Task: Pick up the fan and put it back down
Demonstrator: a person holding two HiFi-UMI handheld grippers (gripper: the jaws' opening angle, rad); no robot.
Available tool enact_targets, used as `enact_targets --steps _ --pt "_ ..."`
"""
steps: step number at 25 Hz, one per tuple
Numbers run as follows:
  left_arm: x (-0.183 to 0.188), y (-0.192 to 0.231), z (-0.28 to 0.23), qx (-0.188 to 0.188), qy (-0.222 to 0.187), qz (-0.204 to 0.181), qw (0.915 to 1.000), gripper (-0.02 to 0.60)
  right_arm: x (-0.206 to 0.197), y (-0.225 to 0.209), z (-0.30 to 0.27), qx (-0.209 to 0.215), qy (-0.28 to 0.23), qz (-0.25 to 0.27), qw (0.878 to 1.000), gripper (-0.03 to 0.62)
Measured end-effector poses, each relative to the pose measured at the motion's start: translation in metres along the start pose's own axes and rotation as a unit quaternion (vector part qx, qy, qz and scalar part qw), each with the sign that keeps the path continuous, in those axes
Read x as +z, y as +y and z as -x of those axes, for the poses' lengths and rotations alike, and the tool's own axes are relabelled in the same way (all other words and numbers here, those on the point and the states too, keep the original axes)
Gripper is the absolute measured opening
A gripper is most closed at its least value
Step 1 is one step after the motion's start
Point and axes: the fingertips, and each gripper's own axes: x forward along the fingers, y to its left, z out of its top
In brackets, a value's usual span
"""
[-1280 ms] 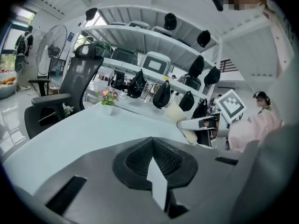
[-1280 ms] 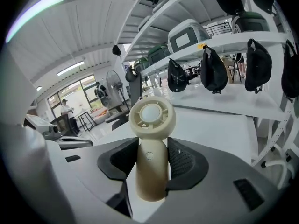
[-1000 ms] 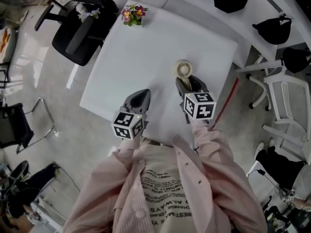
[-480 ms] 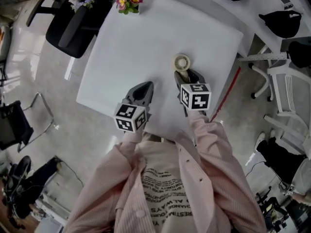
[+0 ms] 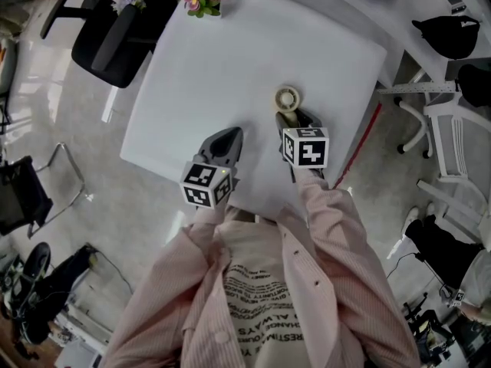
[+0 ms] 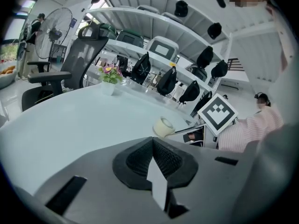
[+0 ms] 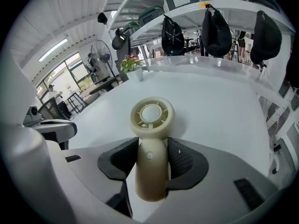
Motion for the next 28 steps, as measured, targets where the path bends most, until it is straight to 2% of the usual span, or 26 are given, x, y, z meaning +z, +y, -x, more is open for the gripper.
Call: enact_targets --steps 7,14,23,28 --pt "0.000 0.000 0.003 0.004 -0.003 0.002 1.0000 0.001 -0.005 -0.002 -0.002 -0.013 0.009 0.001 1.000 0.184" --pt "0.003 -0.002 0.007 0.004 -0.009 -0.001 0.9999 0.001 -0.006 0.000 -0.004 -0.029 0.013 0.026 0.999 0.184" --pt "0.003 -0.009 0.015 0.002 -0.016 -0.006 0.9999 0.002 -0.001 0.003 0.007 -0.018 -0.026 0.034 0.999 0.198" --pt "0.005 -0.016 0.025 0.000 -0.022 -0.017 0.9996 0.002 0.012 0.004 0.028 -0.029 -0.083 0.042 0.995 0.198"
